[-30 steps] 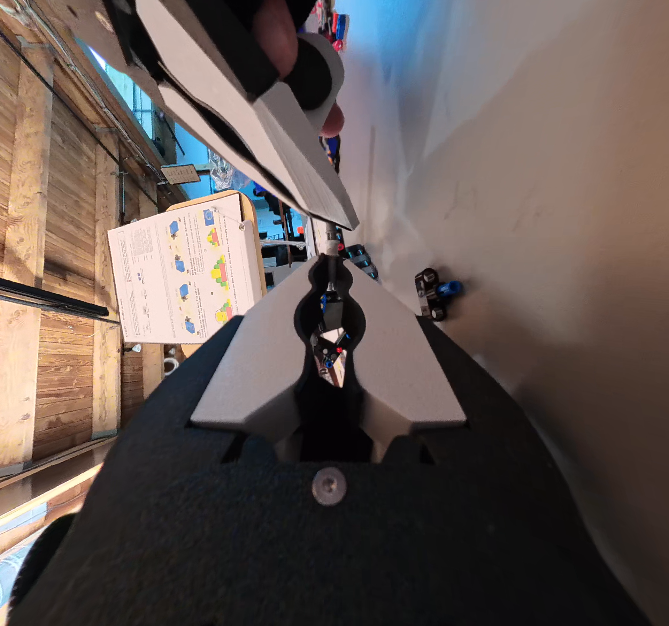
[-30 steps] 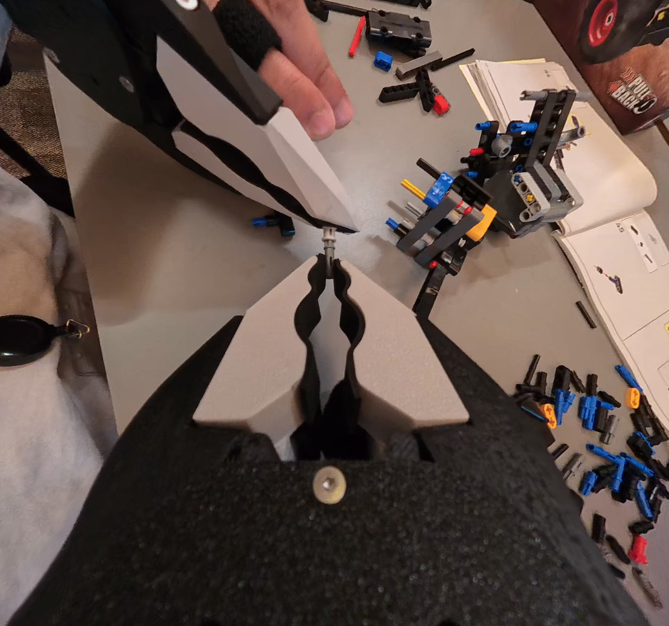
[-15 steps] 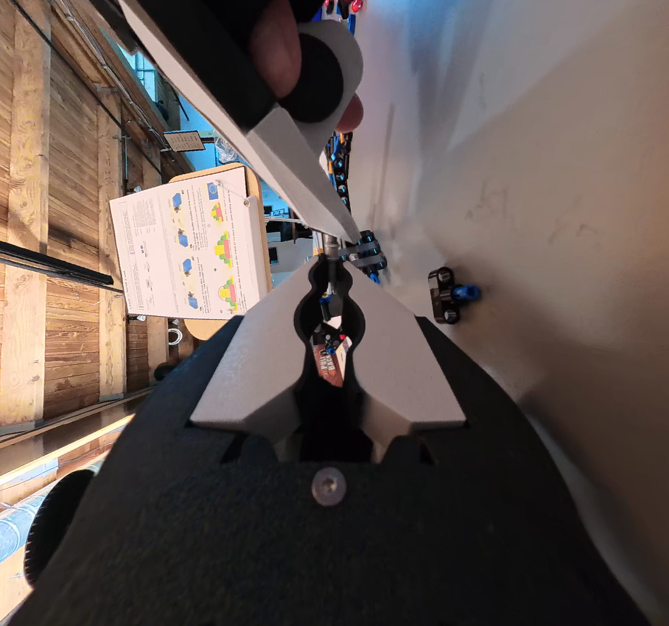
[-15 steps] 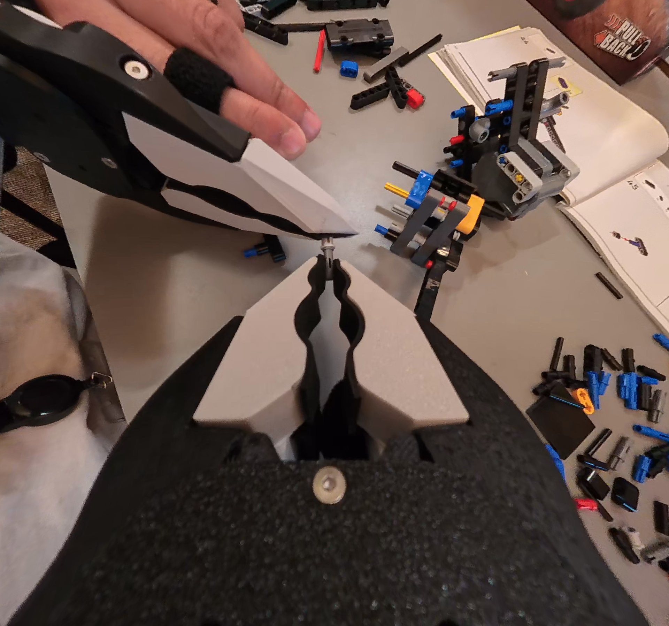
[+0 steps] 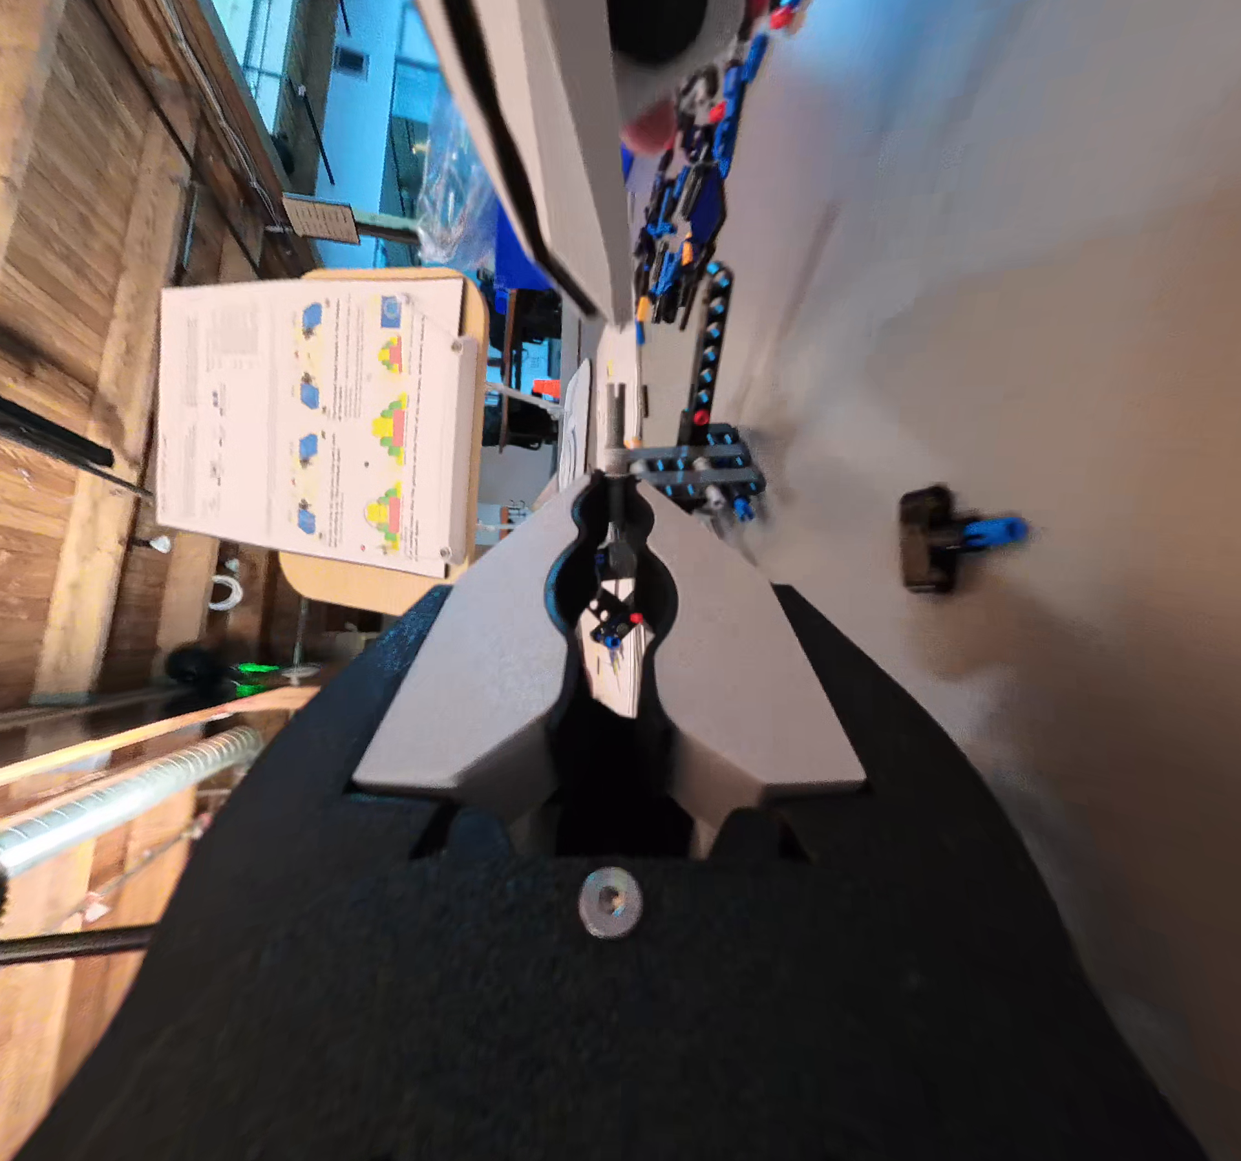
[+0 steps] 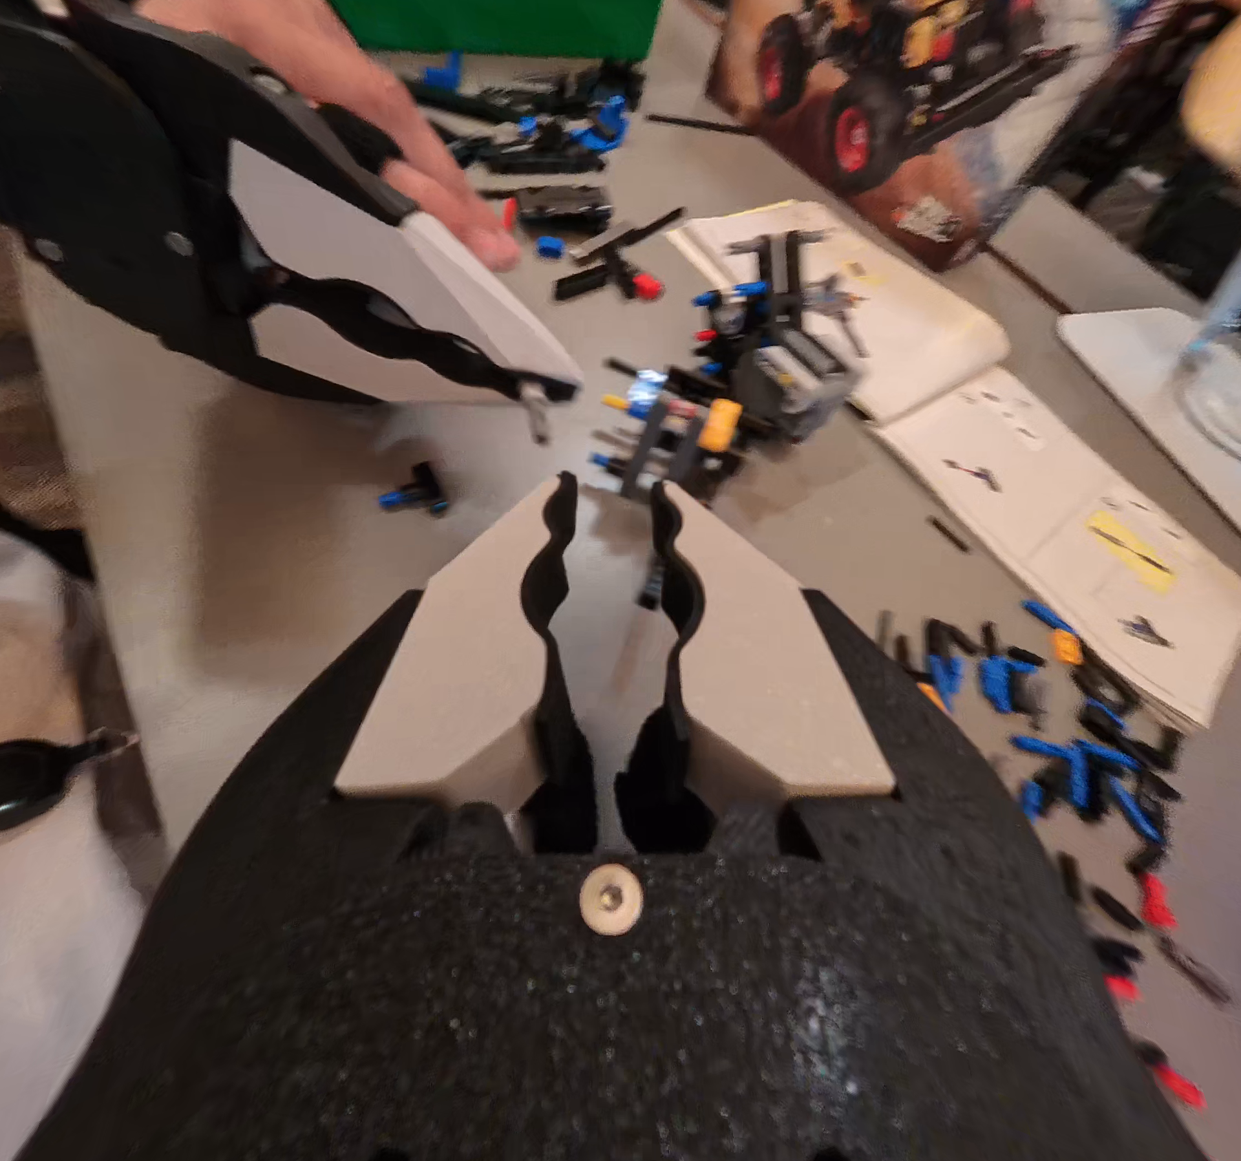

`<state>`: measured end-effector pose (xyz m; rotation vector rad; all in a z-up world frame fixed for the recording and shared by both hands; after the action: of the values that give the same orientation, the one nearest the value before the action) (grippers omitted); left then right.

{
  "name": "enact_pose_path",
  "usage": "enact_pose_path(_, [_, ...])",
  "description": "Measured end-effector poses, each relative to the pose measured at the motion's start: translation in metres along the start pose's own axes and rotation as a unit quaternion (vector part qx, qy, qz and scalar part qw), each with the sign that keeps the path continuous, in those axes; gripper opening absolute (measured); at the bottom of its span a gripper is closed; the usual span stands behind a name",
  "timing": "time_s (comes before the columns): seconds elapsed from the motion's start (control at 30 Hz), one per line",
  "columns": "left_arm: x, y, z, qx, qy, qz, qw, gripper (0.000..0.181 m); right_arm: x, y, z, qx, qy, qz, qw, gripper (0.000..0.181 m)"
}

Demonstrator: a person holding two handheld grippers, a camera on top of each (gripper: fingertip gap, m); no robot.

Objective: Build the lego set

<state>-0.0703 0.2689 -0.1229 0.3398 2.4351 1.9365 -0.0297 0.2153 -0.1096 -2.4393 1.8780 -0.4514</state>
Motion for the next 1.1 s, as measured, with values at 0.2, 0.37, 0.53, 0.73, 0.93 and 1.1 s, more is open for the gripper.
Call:
enact_pose_path(0.2, [0.001, 0.022, 0.029, 0.131, 0.01, -0.023, 0.991, 0.002, 0.035, -0.094, 0.006, -0.005, -0.05, 0.162, 0.986, 0.02])
enact_pose_path(0.37, [0.003, 0.035, 0.052, 0.194, 0.025, -0.049, 0.979, 0.002, 0.048, -0.144, 0.025, -0.023, -0.062, 0.229, 0.971, 0.019])
enact_pose_path(0.53, [0.001, 0.029, 0.064, 0.214, 0.038, -0.039, 0.975, 0.002, 0.066, -0.16, 0.023, -0.021, -0.109, 0.277, 0.955, 0.016])
enact_pose_path(0.73, [-0.003, 0.017, 0.072, 0.238, 0.045, -0.02, 0.97, 0.002, 0.069, -0.164, 0.037, -0.029, -0.072, 0.301, 0.95, 0.014])
enact_pose_path(0.93, [-0.003, 0.015, 0.089, 0.297, 0.06, -0.013, 0.953, 0.002, 0.066, -0.165, 0.045, 0.0, -0.039, 0.307, 0.951, 0.013])
enact_pose_path(1.1, [-0.004, 0.012, 0.098, 0.327, 0.066, -0.005, 0.943, 0.002, 0.064, -0.164, 0.048, 0.006, -0.027, 0.303, 0.953, 0.012])
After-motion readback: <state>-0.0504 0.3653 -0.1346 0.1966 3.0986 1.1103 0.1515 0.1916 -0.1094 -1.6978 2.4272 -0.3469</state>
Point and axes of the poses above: each gripper's, where its closed fingertips meet, x back along the fingers, z out of its underside, y = z × x across the jaws, the point moved 2 cm from there along x, back along the fingers, and after that the axes turned 15 degrees about -y, right-handed, at the moved point
